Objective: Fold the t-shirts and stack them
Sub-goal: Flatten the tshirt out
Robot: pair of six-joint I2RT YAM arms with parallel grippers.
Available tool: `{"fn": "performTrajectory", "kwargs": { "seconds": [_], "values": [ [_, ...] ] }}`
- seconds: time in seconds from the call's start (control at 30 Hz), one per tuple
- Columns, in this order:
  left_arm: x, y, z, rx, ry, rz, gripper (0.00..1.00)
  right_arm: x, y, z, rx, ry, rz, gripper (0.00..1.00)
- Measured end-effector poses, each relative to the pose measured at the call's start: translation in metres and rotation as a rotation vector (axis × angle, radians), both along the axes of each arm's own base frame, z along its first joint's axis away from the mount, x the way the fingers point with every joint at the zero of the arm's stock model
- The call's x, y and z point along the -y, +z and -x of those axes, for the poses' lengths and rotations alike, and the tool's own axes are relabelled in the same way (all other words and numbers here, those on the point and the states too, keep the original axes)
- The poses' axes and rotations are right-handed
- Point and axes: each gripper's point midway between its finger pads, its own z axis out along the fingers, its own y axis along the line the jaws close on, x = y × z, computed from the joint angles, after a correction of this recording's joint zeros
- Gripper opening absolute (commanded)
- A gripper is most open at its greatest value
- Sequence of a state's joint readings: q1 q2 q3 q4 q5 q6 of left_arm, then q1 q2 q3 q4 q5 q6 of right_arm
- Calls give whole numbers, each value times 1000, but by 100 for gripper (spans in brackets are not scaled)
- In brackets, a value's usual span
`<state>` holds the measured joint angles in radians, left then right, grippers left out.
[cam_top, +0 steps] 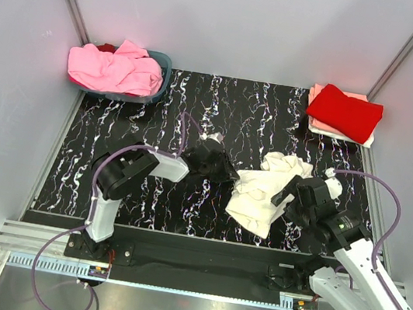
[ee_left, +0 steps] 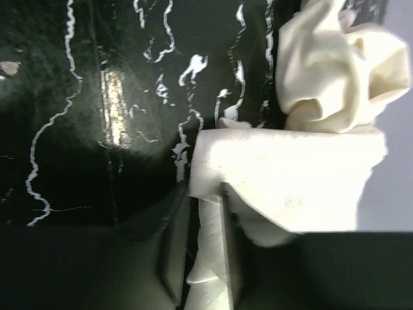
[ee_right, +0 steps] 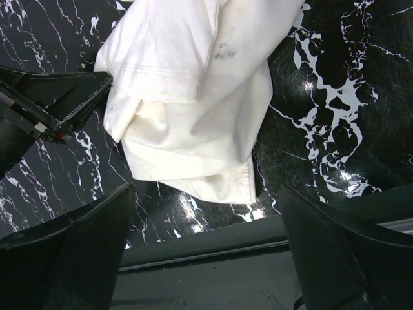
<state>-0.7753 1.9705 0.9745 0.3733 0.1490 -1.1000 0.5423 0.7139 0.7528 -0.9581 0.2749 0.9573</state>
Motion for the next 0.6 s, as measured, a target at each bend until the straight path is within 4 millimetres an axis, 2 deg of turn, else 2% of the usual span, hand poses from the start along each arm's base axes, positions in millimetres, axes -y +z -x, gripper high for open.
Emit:
{"fn": "performTrajectory", "kwargs": {
  "seconds": [0.07,0.1,0.27,0.37,0.43,0.5,0.6],
  "values": [
    [-2,-3,0,-8,-1,-26,5,0,-1,0,-2,0,1,100],
    [-1,-4,-1,-7,-3,-35,1,0,-2,0,-4,0,2,100],
    [-3,1,-13,15,-4,-118,0,1,-3,-1,-12,6,22,100],
    [-14,17,-19,38,5,-201,0,3,8,-7,9,6,44,100],
    [-26,46,-23,82,15,-253,0,3,22,-15,43,4,57,100],
    [-35,88,-27,143,23,-272,0,4,39,-23,84,-2,64,100],
    [-51,187,-27,295,52,-240,0,5,64,-33,150,-14,64,100]
  ]
}}
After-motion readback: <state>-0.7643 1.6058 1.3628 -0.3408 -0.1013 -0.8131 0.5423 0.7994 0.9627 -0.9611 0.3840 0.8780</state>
